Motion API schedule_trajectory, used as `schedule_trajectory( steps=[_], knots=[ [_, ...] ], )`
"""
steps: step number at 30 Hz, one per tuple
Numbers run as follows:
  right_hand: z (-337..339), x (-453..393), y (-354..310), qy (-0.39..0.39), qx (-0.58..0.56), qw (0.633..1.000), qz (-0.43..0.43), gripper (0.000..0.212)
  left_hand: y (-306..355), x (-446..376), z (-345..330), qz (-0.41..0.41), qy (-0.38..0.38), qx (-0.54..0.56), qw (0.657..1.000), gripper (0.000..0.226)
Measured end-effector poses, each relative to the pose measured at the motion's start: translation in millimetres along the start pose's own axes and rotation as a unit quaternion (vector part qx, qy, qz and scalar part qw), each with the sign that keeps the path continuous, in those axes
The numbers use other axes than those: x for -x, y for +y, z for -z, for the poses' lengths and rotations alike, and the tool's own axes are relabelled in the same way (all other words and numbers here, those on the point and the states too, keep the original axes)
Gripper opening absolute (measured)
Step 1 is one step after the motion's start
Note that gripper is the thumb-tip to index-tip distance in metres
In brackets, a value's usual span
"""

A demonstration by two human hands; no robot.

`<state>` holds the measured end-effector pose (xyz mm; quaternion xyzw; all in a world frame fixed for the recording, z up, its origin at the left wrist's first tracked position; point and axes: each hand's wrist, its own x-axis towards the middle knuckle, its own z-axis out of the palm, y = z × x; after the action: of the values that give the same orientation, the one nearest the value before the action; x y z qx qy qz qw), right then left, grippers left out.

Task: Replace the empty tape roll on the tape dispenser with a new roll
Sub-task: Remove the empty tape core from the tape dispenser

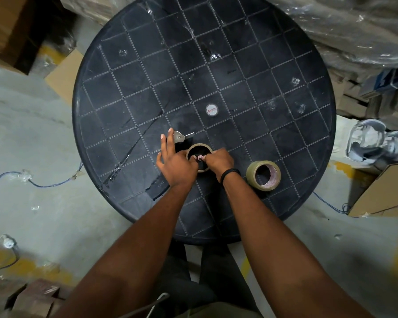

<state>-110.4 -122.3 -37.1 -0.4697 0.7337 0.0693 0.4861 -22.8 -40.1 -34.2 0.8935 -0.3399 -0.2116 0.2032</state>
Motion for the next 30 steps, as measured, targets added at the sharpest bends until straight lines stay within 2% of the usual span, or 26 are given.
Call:
schedule_trajectory(
  steps=[2, 3, 5, 8, 11, 13, 17, 20, 24, 30],
  knots=[
    [9.5, 4.9, -6.4, -0.009, 0.008, 0.999, 0.036, 0.030, 0.5, 0.8, 3.4, 0.003, -0.007, 0.015, 1.000, 0.020],
    [13.7, 7.3, -7.4, -0.017, -0.004, 0.998, 0.054, 0.024, 2.2, 1.5, 5.2, 0.009, -0.017, 0.009, 1.000, 0.032],
    [18.7, 13.6, -3.1, -0.045, -0.077, 0.994, 0.056, 0.017, 7.8, 1.8, 6.4, 0.021, -0.043, -0.021, 0.999, 0.050],
    [11.8, 23.4, 6.3, -0.082, -0.209, 0.974, -0.015, 0.016, 13.9, 0.9, 5.0, 0.032, -0.053, -0.059, 0.996, 0.034],
    [-1.0, 27.8, 10.9, -0.058, -0.233, 0.969, -0.051, 0.008, 15.4, 0.2, 2.3, 0.052, -0.043, -0.058, 0.996, 0.022],
    [-7.0, 23.2, 10.8, -0.007, -0.215, 0.975, -0.050, 0.007, 15.5, 0.2, 2.7, 0.049, -0.037, -0.055, 0.997, 0.025],
    [-3.7, 21.2, 3.7, 0.042, -0.120, 0.992, -0.012, 0.024, 17.0, 0.2, 5.9, 0.050, -0.040, -0.056, 0.996, 0.038],
    [2.6, 20.4, 0.6, 0.045, -0.067, 0.997, 0.020, 0.023, 16.9, 1.4, 3.8, 0.044, -0.039, -0.092, 0.994, 0.037],
    [2.7, 15.6, -5.5, 0.041, -0.013, 0.998, 0.034, 0.037, 19.9, -1.8, 3.6, 0.063, -0.018, -0.069, 0.995, 0.017],
    [2.7, 16.2, -10.5, 0.038, 0.014, 0.998, 0.043, 0.047, 23.1, -8.0, 1.0, 0.102, 0.004, -0.028, 0.994, 0.018]
  ],
)
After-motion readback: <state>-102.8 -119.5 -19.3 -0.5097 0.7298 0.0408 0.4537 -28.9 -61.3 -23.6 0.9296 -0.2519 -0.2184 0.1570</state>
